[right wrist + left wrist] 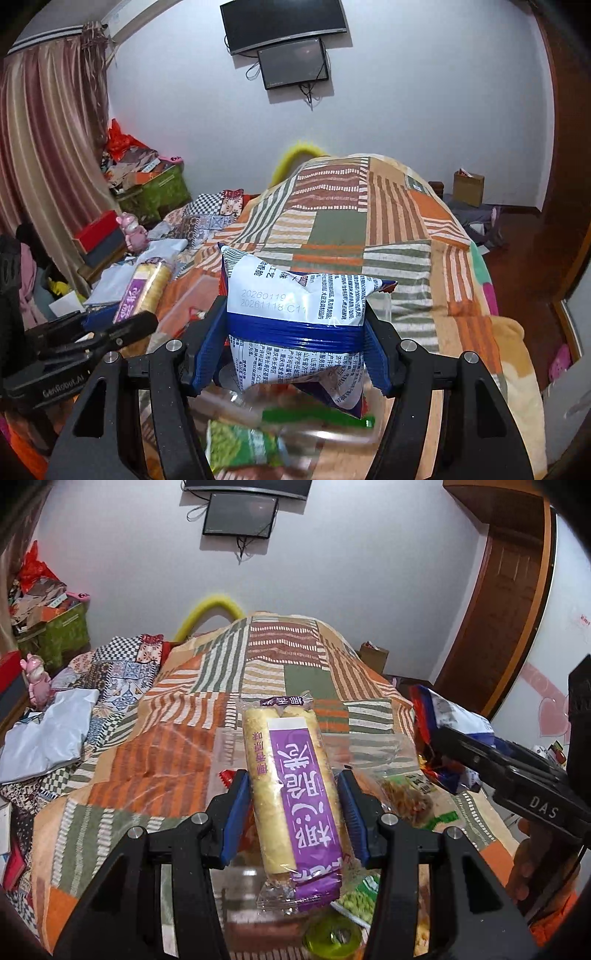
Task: Organize snacks
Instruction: 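Lift both snacks over the clear box and open both tools to release them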
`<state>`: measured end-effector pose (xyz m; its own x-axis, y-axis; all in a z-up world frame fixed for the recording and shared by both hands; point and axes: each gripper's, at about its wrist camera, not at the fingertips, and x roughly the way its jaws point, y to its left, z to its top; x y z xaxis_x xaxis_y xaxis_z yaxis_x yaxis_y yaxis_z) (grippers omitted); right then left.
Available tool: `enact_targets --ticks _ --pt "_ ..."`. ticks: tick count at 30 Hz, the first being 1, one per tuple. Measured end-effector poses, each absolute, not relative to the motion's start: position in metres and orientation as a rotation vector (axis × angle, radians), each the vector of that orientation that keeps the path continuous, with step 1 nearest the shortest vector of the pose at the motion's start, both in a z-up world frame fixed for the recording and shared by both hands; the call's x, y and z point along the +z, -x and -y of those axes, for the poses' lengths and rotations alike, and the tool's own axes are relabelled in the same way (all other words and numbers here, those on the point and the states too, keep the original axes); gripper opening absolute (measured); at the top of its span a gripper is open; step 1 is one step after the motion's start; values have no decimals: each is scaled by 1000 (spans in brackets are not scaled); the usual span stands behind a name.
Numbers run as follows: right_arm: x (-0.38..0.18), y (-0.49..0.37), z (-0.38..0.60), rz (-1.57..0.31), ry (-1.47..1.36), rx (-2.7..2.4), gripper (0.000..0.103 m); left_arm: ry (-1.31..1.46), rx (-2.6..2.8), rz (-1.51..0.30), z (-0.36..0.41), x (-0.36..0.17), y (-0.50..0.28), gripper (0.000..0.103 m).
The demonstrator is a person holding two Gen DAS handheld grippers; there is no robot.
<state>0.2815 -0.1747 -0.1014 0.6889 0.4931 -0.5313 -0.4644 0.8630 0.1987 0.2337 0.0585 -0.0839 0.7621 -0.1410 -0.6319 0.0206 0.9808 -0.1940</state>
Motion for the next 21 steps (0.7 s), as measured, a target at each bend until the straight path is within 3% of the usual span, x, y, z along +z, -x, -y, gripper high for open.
enact_targets --ticks 21 --pt "-151 -330 146 -747 35 519 63 157 -53 -823 -60 -137 -294 46"
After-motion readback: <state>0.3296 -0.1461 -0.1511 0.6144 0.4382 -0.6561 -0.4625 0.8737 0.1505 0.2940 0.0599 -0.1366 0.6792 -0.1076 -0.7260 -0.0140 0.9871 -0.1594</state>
